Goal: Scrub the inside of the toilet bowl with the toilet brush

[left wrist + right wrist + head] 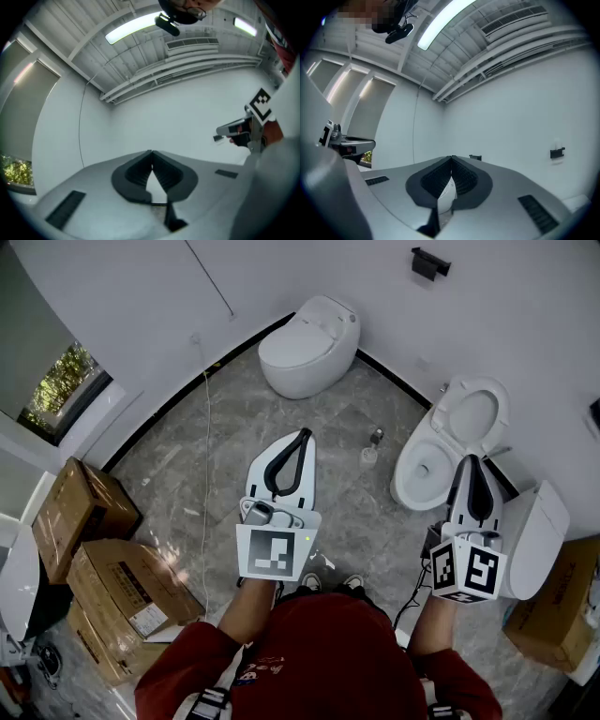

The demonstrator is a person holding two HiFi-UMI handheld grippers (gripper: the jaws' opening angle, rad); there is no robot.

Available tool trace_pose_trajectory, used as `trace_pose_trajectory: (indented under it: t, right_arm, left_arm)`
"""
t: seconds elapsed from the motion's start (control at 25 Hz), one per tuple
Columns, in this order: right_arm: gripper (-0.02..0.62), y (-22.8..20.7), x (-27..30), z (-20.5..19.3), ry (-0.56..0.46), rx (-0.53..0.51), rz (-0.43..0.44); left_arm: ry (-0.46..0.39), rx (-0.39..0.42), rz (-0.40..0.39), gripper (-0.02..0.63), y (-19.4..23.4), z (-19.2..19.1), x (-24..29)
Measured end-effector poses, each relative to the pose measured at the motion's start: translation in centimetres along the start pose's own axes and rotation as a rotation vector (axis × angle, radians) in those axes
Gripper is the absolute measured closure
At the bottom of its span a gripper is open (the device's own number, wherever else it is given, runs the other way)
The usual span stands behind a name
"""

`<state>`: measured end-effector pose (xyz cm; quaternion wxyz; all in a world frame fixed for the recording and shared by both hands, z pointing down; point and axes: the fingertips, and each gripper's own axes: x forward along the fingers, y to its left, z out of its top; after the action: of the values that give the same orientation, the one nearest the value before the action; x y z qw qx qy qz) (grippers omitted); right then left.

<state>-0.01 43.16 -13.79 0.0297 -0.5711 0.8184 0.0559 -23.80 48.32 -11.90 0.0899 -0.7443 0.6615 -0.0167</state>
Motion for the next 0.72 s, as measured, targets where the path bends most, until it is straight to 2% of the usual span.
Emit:
trace_pose_trajectory:
  t: [0.36,0.56,0.72]
  right_arm:
    - [0.595,3.4,-0.5,-0.6,0.018,0.005,0.001]
    - [0.594,3.8,-0.9,-1.4,0.035,0.024,-0.04]
    - [0.594,3.7,0.2,-2.7,0.069,0.034,-0.052]
  left_arm:
    - [0.012,-0.009,-0.005,0.606,2.3,-1.1,-2.0]
    - [0.016,-0.065,-0.016,0.607,3.1,-2.2,-2.3]
    - [0.028,-0.063,-0.024,0.606,3.4,-3.1,-1.6]
